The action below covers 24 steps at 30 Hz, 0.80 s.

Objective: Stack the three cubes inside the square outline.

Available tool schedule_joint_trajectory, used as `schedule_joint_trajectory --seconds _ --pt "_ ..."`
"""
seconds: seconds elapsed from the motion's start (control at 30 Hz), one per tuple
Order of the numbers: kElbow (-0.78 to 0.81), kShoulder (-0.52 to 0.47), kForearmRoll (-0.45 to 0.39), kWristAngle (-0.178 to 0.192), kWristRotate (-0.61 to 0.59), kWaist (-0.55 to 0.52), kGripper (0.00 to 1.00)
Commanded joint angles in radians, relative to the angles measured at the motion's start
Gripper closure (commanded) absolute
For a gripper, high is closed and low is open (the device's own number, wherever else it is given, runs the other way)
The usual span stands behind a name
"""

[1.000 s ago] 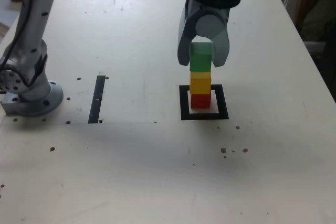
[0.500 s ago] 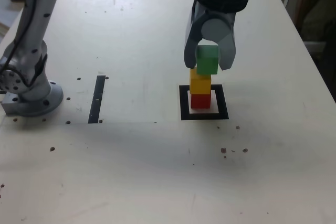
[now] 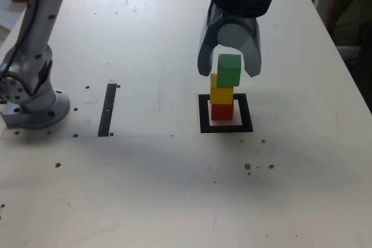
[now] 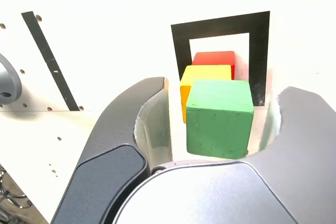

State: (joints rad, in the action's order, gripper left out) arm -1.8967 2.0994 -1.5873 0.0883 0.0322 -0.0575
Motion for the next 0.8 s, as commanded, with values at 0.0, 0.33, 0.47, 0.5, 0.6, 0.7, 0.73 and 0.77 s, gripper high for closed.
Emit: schedule_joint_trajectory --seconds 0.0,0.33,0.47,0.5,0.6,0.7,0.73,0.77 --pt "0.004 -0.028 -0.010 0.012 0.002 -0.002 0.00" --pt "0.026 -0.114 -0.036 0.035 0.009 -0.002 0.00" --pt "0.109 -0.183 -0.038 0.031 0.002 -0.002 0.00" --pt "0.138 -0.204 -0.037 0.030 -0.003 -0.002 0.00" --pt "0.235 -0.275 -0.029 0.029 -0.023 -0.002 0.00" --pt "0.346 -0.358 -0.018 0.032 -0.045 -0.002 0.00" --pt "0.378 -0.382 -0.013 0.032 -0.050 -0.002 0.00" --pt "0.411 -0.404 -0.008 0.033 -0.053 -0.002 0.00"
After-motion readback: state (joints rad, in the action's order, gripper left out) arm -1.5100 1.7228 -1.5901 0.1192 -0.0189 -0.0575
